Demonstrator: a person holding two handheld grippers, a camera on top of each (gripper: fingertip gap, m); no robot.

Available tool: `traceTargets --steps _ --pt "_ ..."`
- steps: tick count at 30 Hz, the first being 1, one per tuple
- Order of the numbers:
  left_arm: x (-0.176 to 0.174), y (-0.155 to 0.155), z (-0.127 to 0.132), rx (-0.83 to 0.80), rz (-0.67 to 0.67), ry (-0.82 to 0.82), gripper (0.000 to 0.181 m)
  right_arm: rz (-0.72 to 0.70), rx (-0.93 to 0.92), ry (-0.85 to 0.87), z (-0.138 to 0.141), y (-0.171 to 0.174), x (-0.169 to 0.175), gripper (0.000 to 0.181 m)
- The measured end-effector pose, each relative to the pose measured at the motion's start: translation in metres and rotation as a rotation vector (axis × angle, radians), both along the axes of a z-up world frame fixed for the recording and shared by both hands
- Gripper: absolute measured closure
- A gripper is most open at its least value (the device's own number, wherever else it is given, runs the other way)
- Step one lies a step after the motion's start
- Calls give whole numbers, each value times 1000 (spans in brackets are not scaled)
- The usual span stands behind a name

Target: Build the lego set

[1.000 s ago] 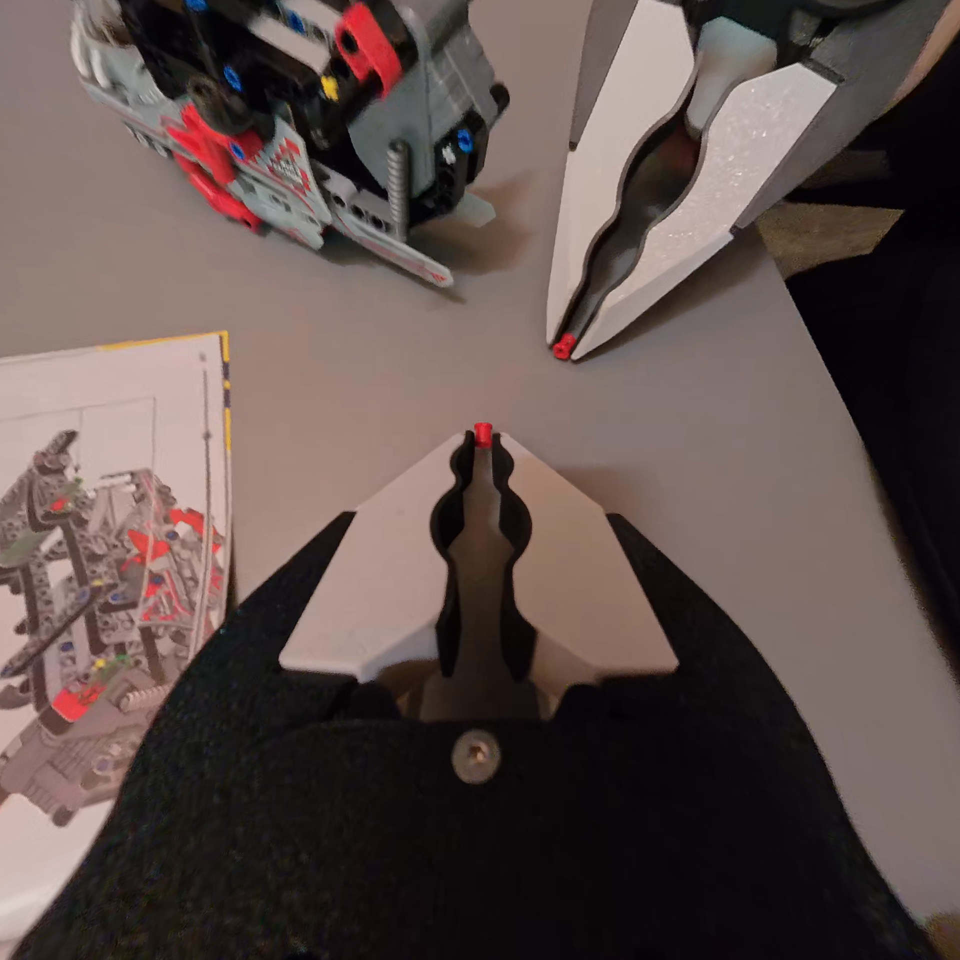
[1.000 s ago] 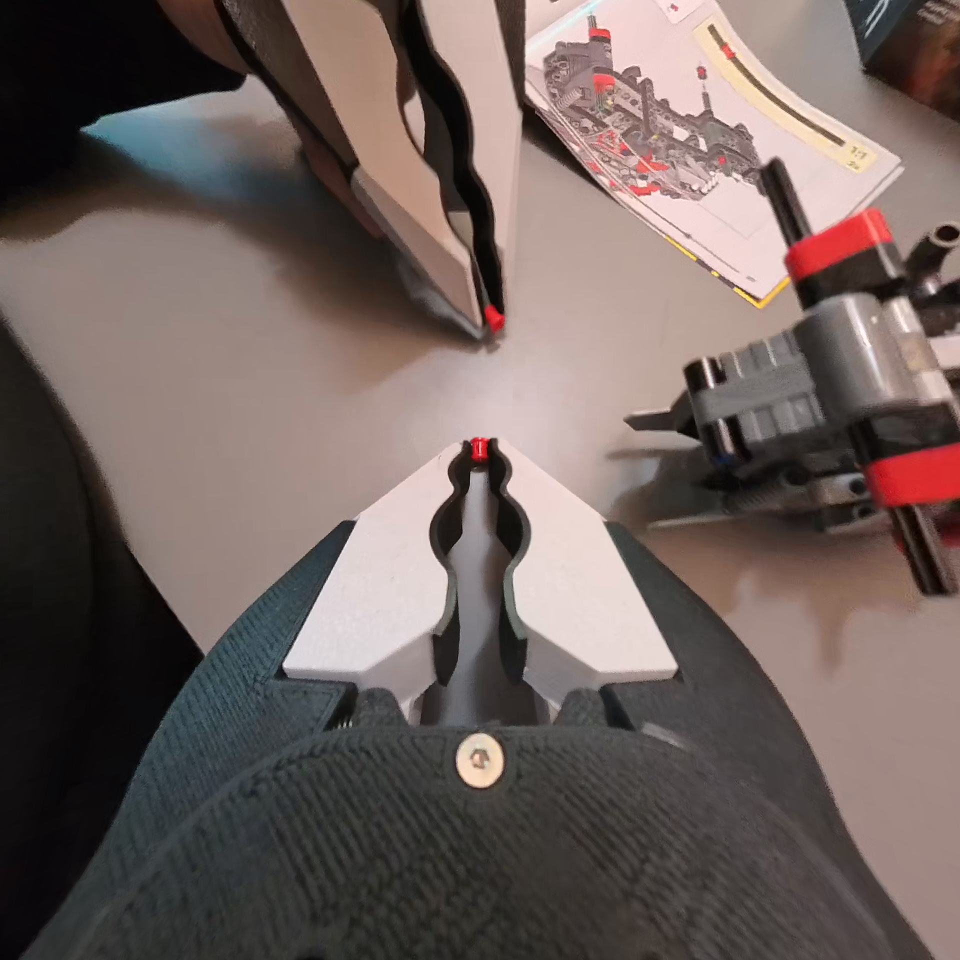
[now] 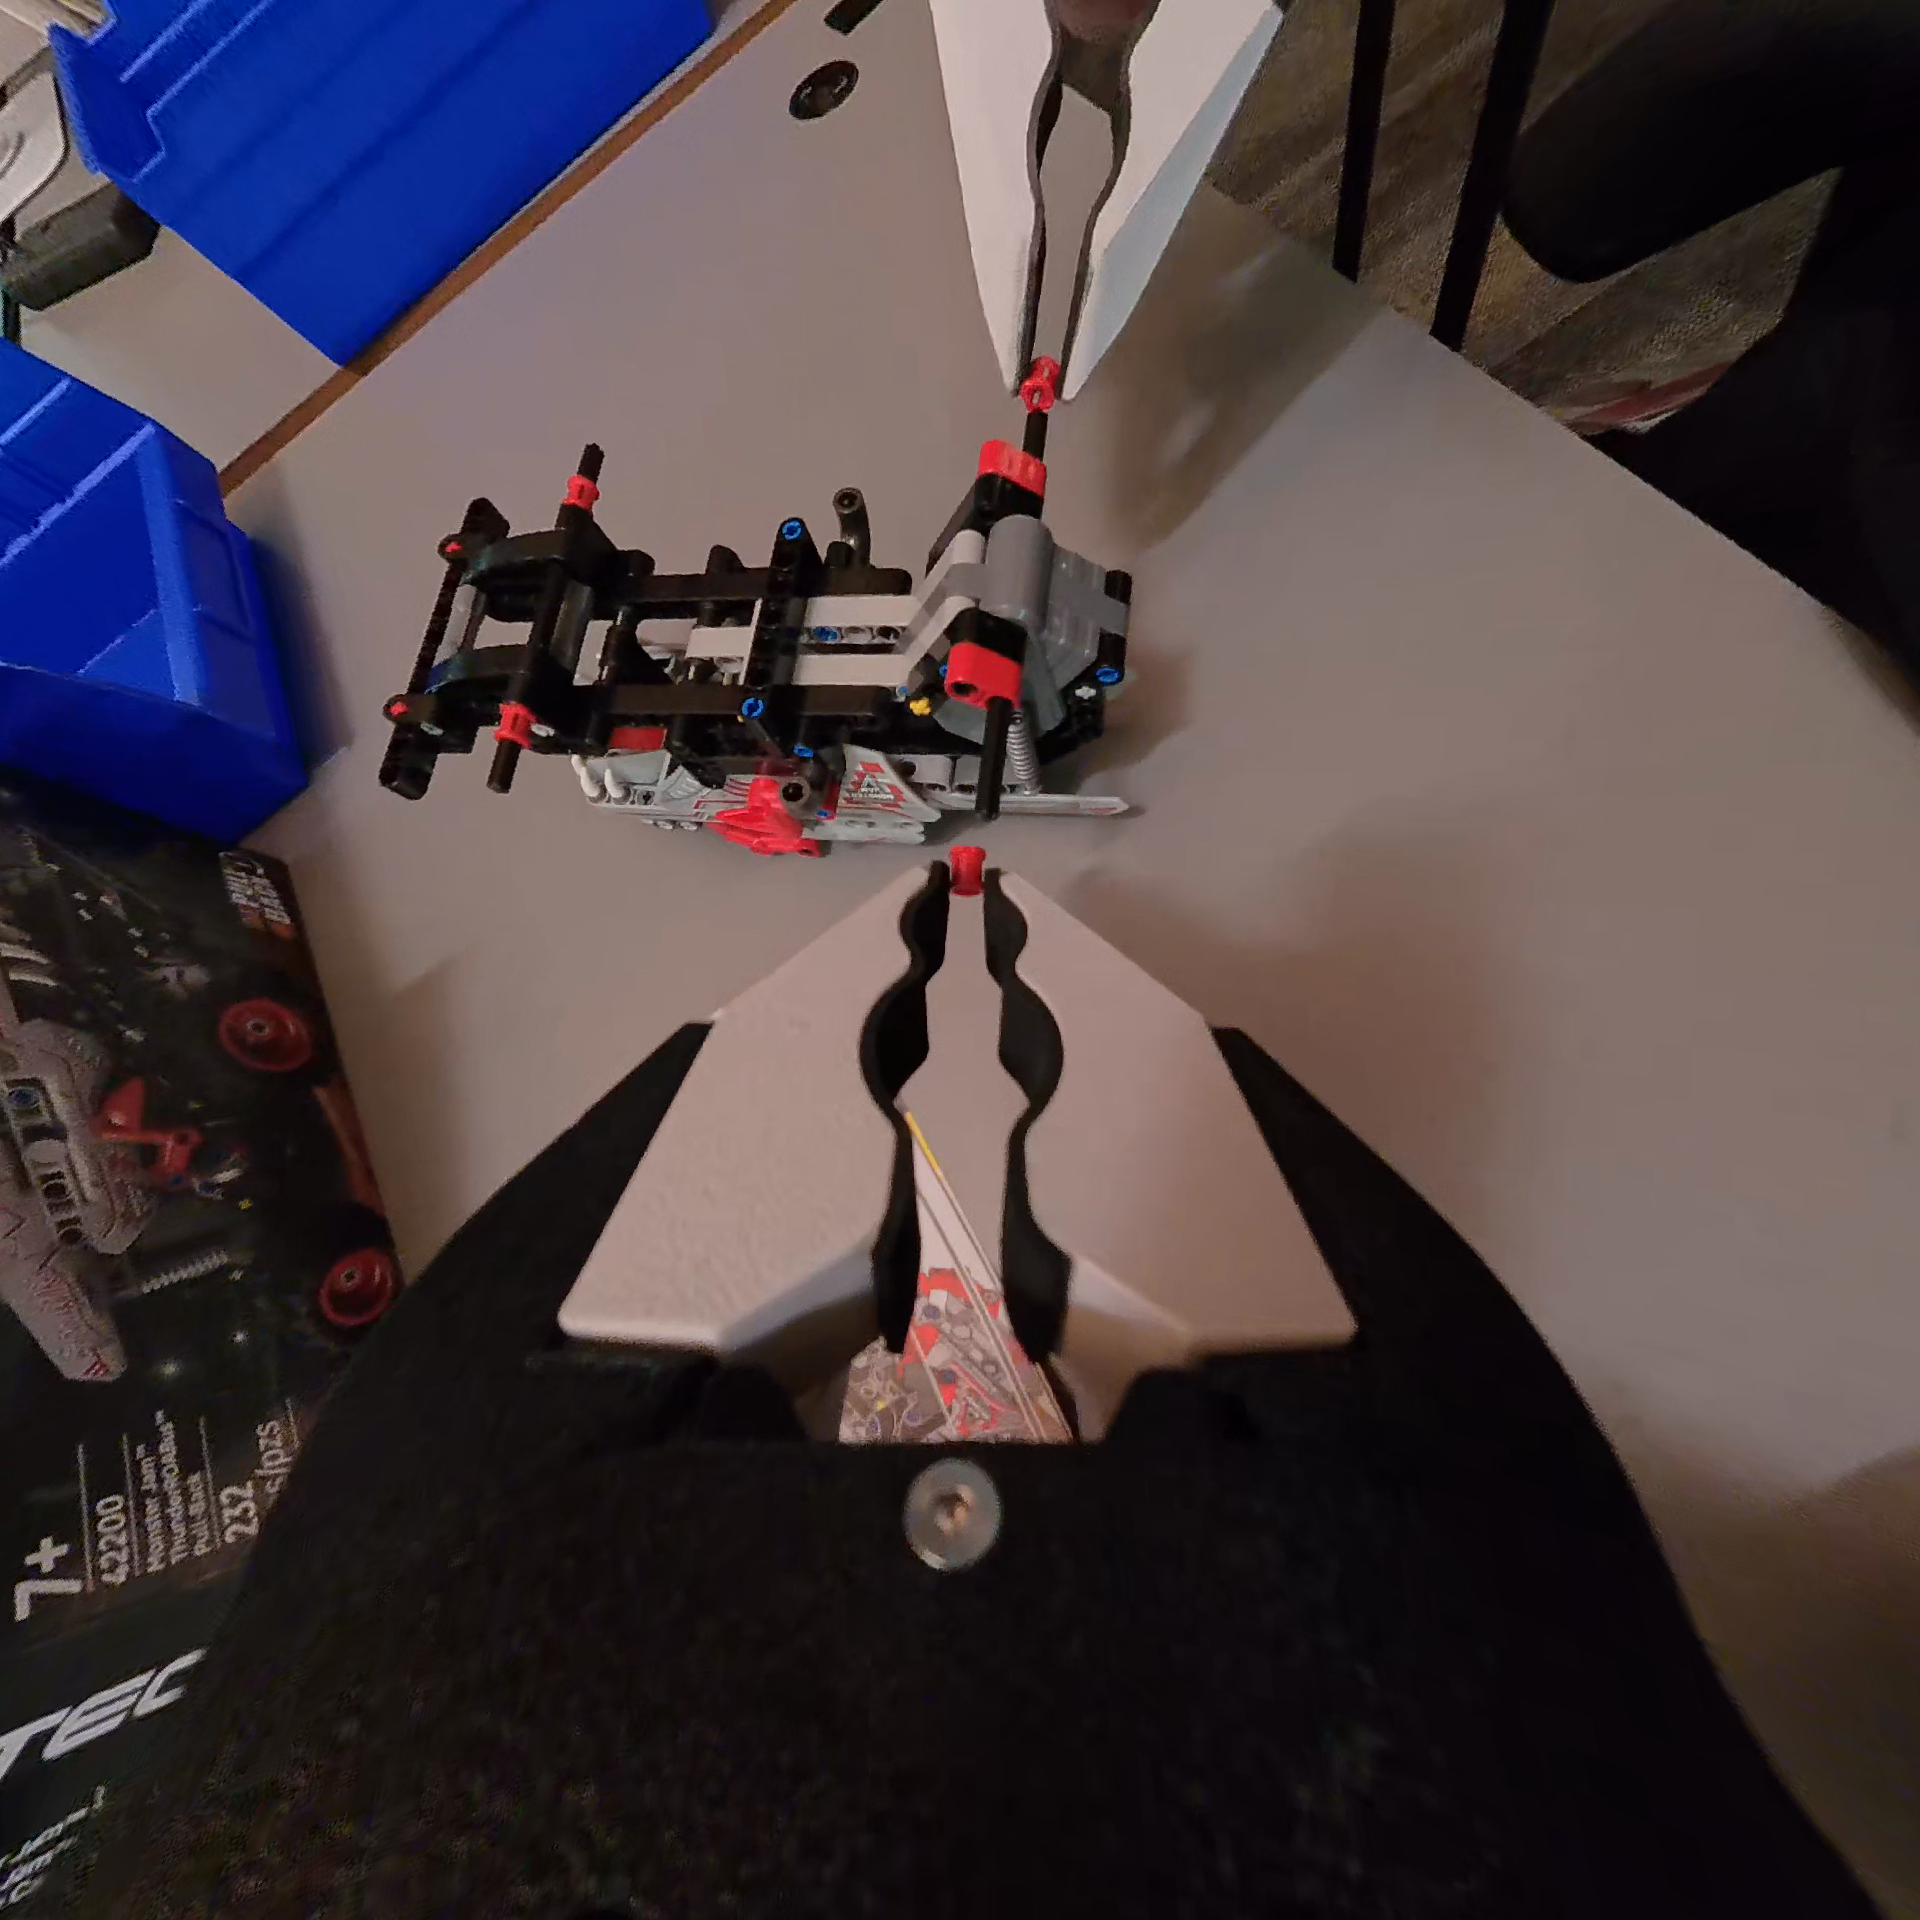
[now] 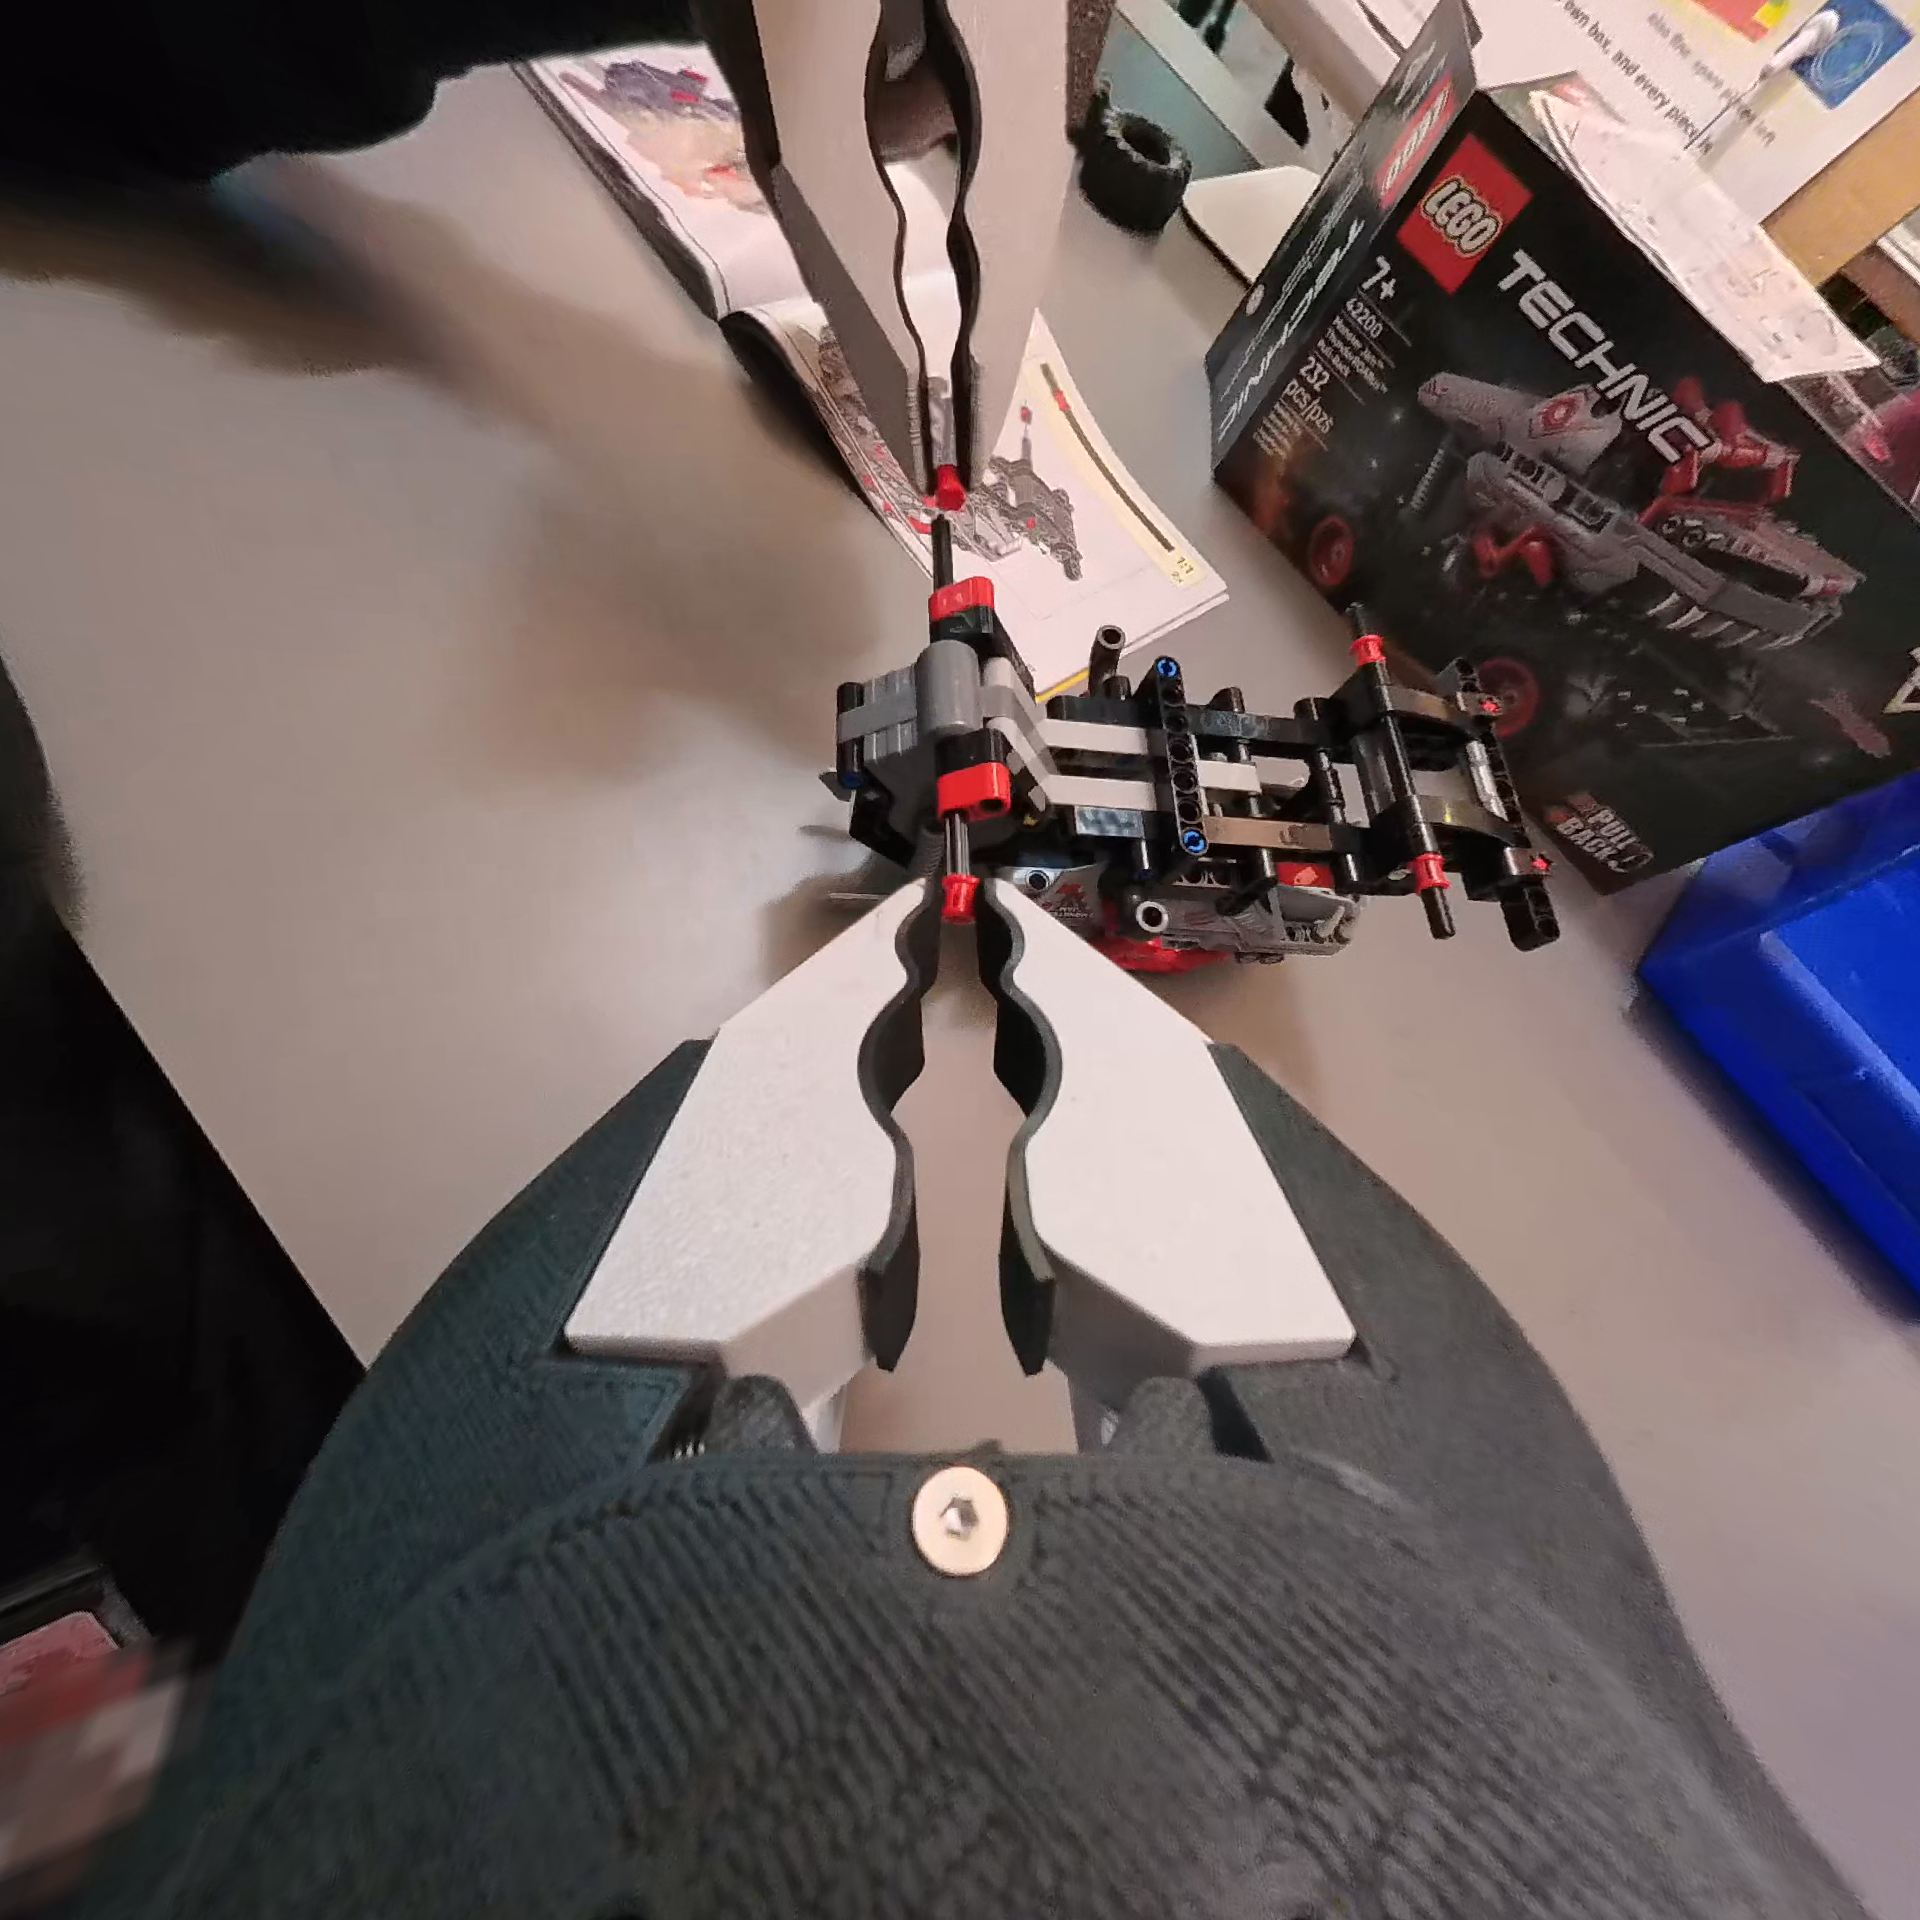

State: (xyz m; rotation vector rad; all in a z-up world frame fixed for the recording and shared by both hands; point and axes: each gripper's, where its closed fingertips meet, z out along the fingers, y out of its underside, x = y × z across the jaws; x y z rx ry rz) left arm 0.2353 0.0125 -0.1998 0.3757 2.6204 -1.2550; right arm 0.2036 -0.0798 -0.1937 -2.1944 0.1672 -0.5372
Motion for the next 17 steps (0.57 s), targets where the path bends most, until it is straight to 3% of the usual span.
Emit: traceTargets --steps 17 --pt "-3 -7 -8 14 -28 0 178 14 -54 -11 -4 1 2 176"
